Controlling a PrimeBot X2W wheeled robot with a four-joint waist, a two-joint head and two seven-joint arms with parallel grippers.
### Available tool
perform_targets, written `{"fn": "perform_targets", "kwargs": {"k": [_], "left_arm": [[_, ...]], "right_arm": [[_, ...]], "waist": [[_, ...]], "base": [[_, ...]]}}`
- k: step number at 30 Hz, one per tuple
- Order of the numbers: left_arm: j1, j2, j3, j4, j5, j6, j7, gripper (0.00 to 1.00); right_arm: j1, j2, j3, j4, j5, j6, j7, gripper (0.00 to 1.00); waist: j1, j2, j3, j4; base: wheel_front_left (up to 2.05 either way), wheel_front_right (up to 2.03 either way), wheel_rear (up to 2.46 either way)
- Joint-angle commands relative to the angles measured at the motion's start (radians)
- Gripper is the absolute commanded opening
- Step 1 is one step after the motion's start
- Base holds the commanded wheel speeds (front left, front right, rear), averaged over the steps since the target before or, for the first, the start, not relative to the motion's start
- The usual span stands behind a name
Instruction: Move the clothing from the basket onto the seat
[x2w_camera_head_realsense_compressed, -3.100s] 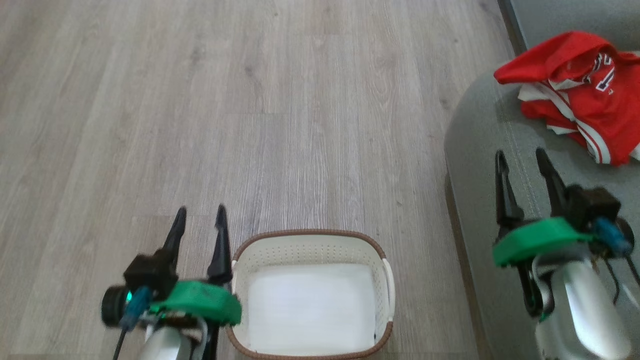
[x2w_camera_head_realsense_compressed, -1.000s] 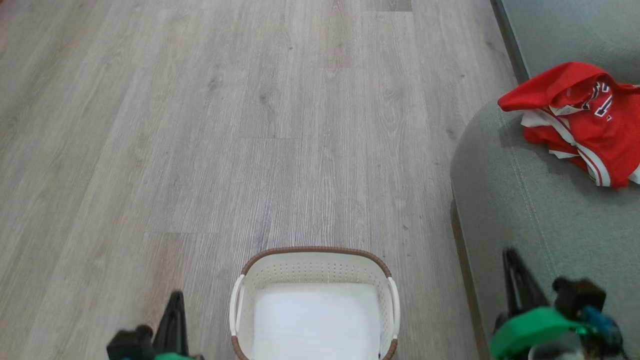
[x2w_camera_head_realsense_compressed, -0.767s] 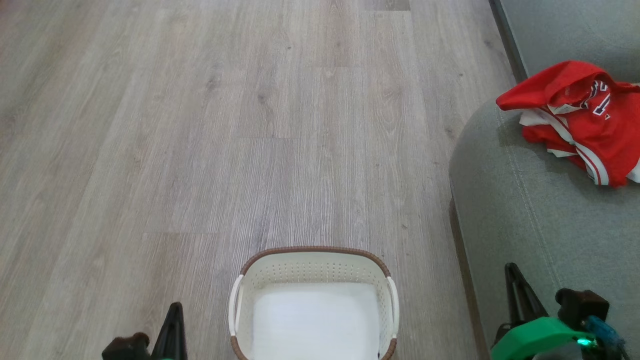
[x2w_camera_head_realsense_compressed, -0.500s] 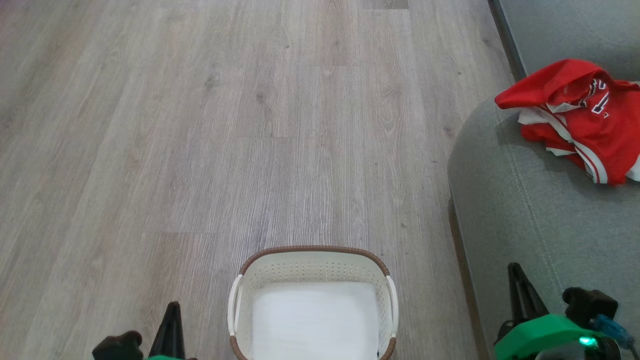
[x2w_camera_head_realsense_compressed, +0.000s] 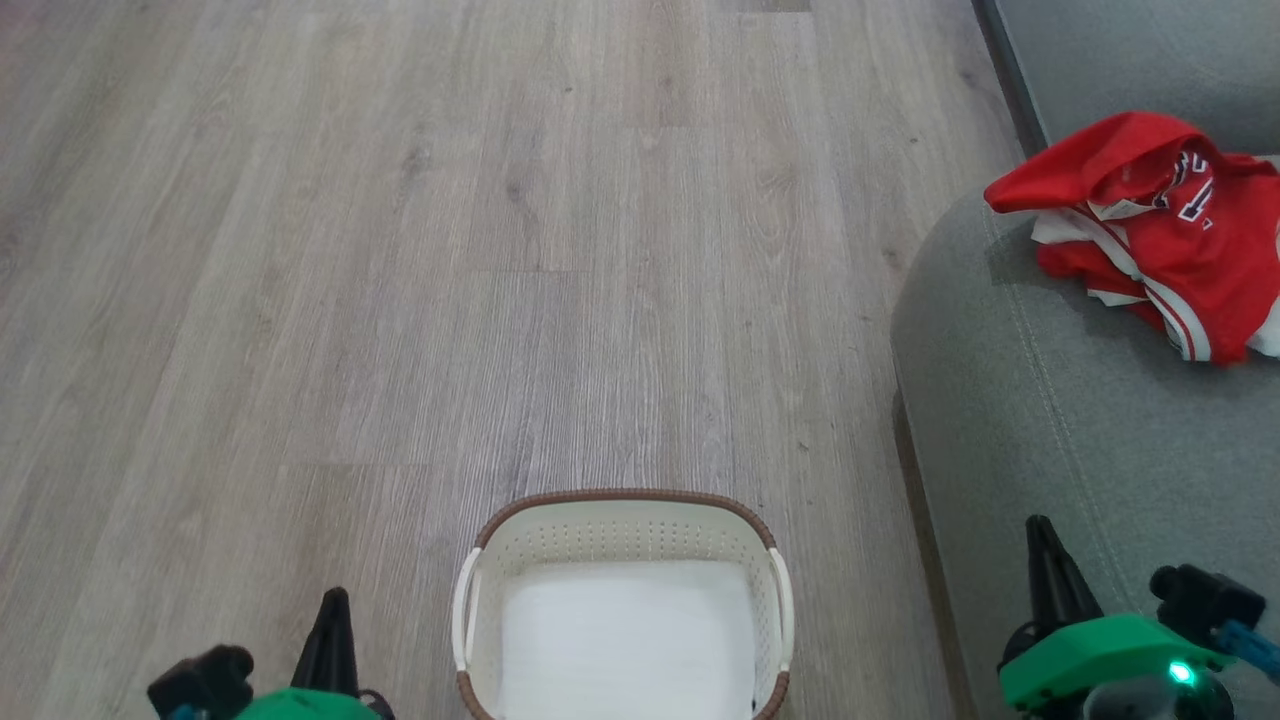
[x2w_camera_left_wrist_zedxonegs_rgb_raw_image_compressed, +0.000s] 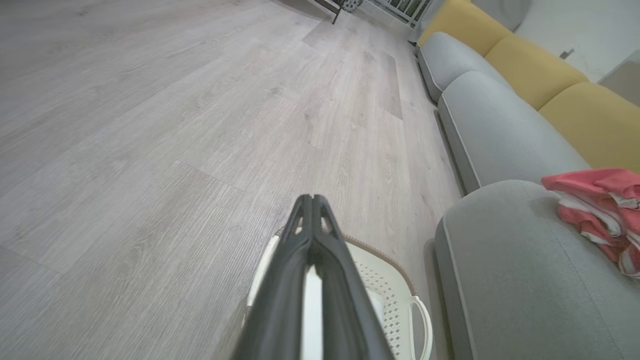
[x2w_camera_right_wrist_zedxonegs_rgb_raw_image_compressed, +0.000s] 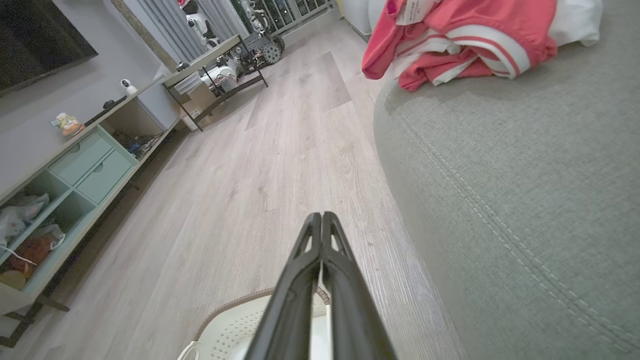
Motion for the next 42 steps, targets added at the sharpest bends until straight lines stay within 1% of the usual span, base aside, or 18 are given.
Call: {"fn": "perform_targets", "kwargs": {"k": [1,42], "left_arm": [[-0.056,0.002,0.025,-0.028,-0.034,-0.009,0.006,0.00],[-0.146,-0.002,0.112,-0.020,-0.482,-0.084,0.124,0.00]], "right_arm": [[-0.050,-0.002,-0.004,-0.038,0.038,0.002,0.012,0.00],[-0.097,-0.003,-0.027,-0.061,0.499,0.005,0.131,0.00]], "waist": [[0.0000,0.0000,0.001,-0.001],[0.0000,0.0000,0.017,-0.023]], "base": [[0.00,0.00,0.00],[0.00,0.00,0.00]]}}
